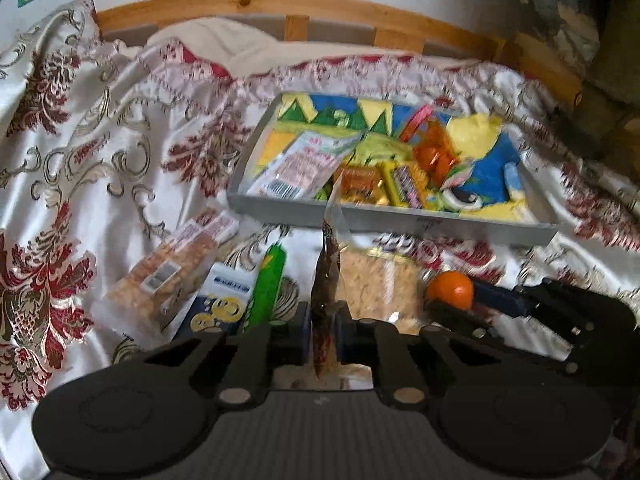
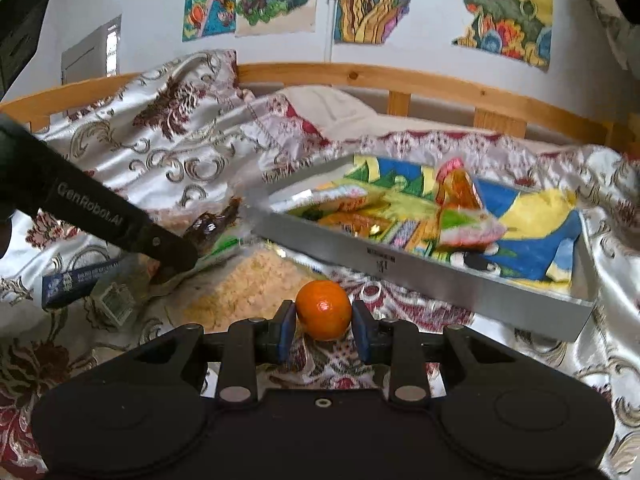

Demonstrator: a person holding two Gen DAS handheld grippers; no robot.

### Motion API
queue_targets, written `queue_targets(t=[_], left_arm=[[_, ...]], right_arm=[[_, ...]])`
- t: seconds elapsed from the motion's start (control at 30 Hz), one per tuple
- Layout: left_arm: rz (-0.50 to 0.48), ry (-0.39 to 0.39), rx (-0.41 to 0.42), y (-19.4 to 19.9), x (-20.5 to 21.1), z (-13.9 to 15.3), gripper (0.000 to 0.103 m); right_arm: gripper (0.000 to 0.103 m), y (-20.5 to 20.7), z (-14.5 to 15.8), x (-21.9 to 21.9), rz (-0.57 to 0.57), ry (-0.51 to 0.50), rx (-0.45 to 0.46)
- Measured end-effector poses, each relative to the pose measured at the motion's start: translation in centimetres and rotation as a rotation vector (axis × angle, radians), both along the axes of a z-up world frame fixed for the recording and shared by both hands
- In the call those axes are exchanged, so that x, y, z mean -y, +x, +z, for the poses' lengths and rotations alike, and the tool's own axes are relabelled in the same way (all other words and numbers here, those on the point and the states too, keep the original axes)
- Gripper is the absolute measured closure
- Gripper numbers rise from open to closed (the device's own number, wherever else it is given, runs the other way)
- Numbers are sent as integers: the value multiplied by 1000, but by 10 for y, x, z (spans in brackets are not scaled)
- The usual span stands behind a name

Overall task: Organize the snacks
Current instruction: 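Grasp the dark brown stick snack with the left tool while the right tool grasps the tangerine, then carry the brown stick and tangerine over the tray and open both tools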

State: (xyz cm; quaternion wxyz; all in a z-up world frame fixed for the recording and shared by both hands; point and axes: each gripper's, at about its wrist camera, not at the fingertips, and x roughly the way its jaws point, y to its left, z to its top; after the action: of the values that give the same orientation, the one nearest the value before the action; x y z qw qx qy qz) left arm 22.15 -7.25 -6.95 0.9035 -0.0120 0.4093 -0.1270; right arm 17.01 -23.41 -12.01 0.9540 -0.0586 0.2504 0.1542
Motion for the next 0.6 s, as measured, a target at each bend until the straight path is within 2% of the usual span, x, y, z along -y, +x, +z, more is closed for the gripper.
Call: queue_targets(t=[0.2,0.43,0.6], left_arm=[[-6,-54,83,-4,16,20,91],[-19,-129,176,10,50,38,91],[-19,-189,228,30,81,42,91]], right_arm=[[71,-6,18,5,-35,13,87],[71,-3,45,34,-128,-9,243],[71,14,43,73,-247,-47,264]])
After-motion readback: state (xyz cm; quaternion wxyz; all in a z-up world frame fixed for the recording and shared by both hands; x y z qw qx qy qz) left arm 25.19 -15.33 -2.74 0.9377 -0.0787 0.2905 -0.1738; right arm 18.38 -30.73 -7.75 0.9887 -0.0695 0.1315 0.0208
